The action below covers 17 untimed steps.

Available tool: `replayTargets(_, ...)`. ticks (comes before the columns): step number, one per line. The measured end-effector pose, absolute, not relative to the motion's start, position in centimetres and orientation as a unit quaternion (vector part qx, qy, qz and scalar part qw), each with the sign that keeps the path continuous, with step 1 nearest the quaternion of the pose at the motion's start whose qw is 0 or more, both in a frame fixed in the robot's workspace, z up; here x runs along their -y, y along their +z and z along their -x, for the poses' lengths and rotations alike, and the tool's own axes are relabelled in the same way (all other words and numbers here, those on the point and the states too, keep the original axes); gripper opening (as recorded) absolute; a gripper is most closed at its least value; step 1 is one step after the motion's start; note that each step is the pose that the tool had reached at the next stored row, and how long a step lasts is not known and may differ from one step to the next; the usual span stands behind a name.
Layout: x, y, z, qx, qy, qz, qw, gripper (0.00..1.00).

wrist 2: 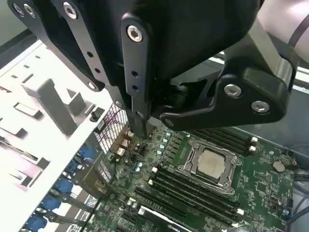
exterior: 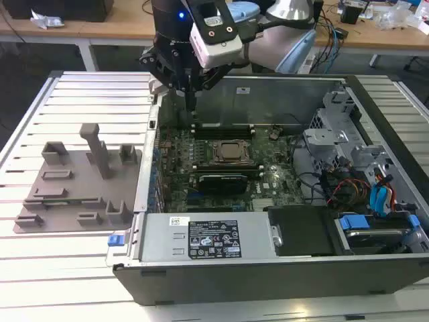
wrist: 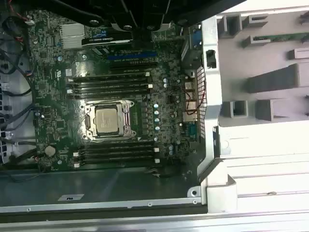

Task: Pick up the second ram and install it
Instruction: 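Reach for the second ram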

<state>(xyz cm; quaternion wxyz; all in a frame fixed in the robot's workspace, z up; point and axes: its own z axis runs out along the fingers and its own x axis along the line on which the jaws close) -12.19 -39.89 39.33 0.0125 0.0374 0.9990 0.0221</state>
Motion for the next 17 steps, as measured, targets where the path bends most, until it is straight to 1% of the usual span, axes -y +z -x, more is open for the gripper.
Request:
replayTargets(3, 39.9, 39.3, 15.6, -0.999, 0.022, -0.037, 0.013, 0.1)
replayTargets(9, 39.9, 39.3, 19.9, -0.999, 0.022, -0.037, 0.013, 0.1)
replayTargets(13, 39.9, 39.2, 25.0, -0.999, 0.022, -0.037, 0.013, 0.1)
replayTargets(17, 39.9, 39.1, 28.5, -0.999, 0.022, -0.037, 0.013, 0.1)
